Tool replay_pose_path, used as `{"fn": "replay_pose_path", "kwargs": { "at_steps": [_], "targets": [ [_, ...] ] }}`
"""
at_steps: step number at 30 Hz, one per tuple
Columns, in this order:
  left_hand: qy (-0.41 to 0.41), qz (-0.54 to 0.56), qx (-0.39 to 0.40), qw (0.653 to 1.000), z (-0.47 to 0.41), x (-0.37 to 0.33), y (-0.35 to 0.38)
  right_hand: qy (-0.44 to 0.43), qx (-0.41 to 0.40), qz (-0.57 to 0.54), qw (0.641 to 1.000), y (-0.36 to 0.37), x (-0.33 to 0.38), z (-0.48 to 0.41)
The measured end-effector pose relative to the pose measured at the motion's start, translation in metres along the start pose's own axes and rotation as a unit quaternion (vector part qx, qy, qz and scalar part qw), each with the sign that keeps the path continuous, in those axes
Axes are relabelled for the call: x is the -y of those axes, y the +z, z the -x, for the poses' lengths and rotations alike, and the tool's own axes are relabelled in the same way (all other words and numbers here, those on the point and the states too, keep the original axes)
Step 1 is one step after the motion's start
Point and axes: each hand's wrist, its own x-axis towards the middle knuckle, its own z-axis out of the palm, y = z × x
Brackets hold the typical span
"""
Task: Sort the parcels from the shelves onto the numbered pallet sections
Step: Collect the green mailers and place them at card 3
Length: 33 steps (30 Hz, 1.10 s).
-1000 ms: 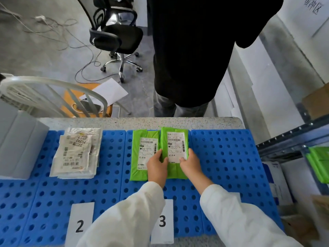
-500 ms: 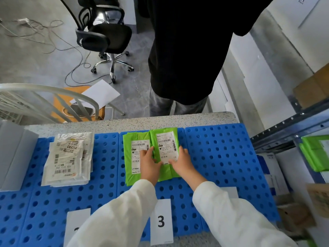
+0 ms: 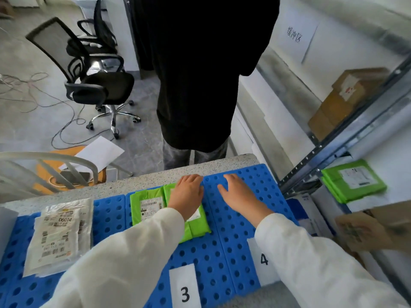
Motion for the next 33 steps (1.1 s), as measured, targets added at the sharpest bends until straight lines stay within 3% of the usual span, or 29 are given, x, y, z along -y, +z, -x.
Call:
{"fn": "replay_pose_path", "kwargs": {
  "at_steps": [6, 14, 19, 26, 33],
  "targets": [
    [0.139, -0.08, 0.002, 0.987, -0.041, -0.073, -0.019, 0.013, -0.059, 0.045, 0.997, -0.066, -0.04, 0.029],
    [0.184, -0.107, -0.028, 0.977, -0.062, -0.192, -0.021, 0.014, -0.111, 0.017, 0.994, -0.138, -0.105, 0.072],
    [0.22, -0.119, -0.023, 0.968, -0.073, -0.273, 0.004, 0.06, -0.143, -0.028, 0.988, -0.174, -0.168, 0.101],
    [0.247, -0.147, 0.024, 0.958, -0.093, -0.371, 0.047, 0.11, -0.138, -0.054, 0.983, -0.217, -0.258, 0.113],
    [0.236, -0.168, 0.126, 0.949, -0.133, -0.411, 0.083, 0.181, -0.082, -0.072, 0.977, -0.224, -0.311, 0.093]
  ]
}}
